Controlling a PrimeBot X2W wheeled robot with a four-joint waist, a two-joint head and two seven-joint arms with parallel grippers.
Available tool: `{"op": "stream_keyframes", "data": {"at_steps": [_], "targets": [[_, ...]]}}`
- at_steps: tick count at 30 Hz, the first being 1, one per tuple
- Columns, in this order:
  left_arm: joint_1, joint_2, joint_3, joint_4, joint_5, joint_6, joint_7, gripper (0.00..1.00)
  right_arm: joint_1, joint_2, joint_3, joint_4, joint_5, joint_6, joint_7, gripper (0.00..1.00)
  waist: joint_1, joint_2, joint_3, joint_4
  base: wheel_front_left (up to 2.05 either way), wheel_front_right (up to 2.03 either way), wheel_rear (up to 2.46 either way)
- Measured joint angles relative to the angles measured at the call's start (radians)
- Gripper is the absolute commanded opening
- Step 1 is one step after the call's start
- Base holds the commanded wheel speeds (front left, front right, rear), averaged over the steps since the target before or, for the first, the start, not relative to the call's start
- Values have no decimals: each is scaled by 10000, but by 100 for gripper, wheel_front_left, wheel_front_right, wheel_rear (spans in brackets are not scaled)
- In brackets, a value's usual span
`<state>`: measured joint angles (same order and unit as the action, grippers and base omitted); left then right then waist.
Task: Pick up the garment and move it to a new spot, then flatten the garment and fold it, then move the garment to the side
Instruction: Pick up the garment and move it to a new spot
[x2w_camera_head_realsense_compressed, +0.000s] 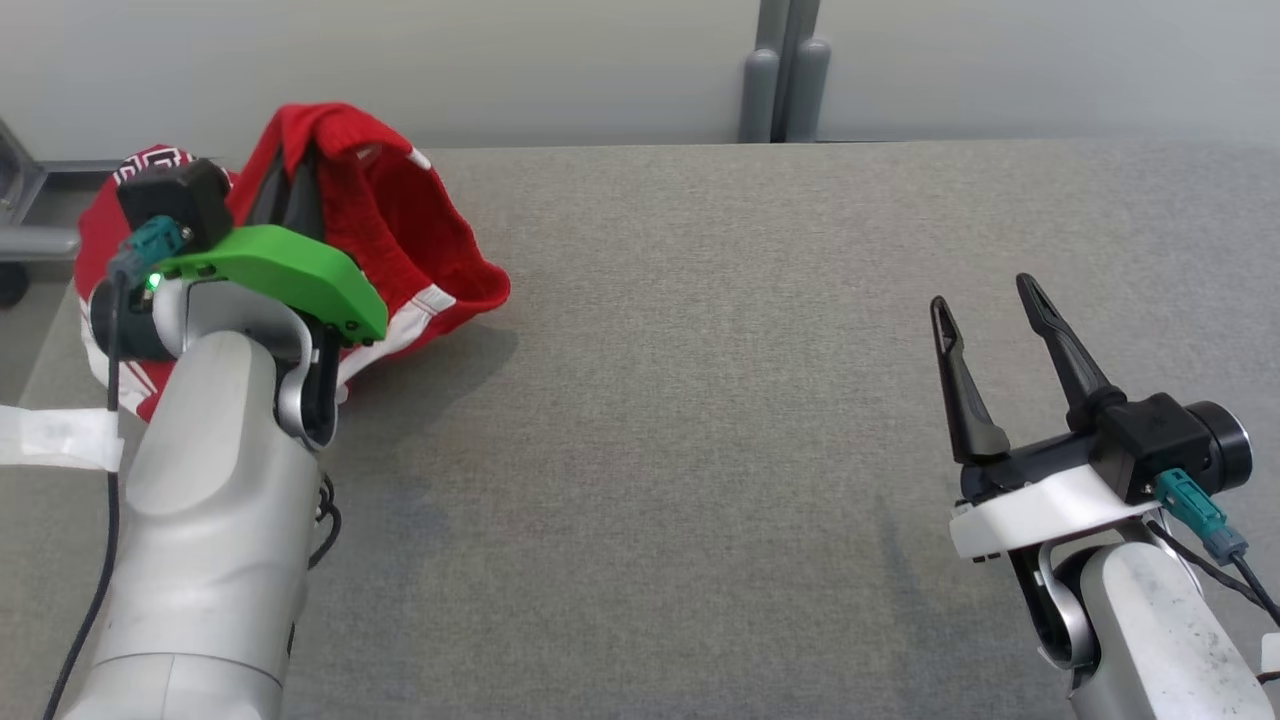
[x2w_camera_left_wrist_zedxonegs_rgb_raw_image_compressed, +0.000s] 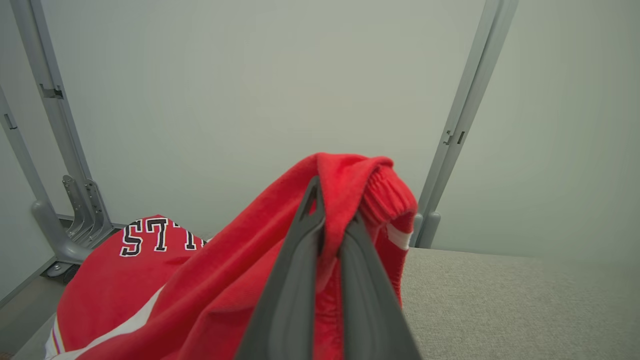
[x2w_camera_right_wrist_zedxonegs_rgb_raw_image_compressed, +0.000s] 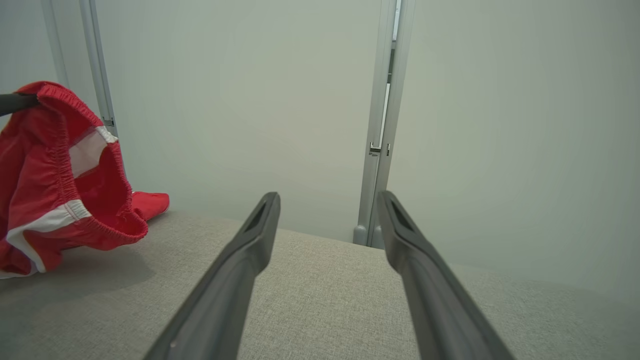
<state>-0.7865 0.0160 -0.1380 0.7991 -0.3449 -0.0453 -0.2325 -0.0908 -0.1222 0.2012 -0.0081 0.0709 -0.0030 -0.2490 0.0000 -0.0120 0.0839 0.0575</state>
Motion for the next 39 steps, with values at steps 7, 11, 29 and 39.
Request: {"op": "stream_keyframes", "data": {"at_steps": [7, 11, 29, 39], "targets": [[635, 13, -1055, -194, -775, 33, 219, 0, 170, 4, 13, -69, 10, -2, -12, 100, 0, 0, -103, -929, 0, 0, 0], [662, 19, -1755, -533, -842, 163, 251, 0, 179, 54, 75, -119, 10, 0, -13, 100, 0, 0, -25, -1441, 0, 0, 0], [644, 79, -4111, -1942, -1678, 1133, 531, 0, -171, 349, 485, -198, 102, 29, -27, 100, 0, 0, 831, -3551, 0, 0, 0], [485, 90, -5279, -2539, -2067, 1336, 571, 0, -339, 522, 499, -290, 280, 13, -29, 100, 0, 0, 1393, -4366, 0, 0, 0]]}}
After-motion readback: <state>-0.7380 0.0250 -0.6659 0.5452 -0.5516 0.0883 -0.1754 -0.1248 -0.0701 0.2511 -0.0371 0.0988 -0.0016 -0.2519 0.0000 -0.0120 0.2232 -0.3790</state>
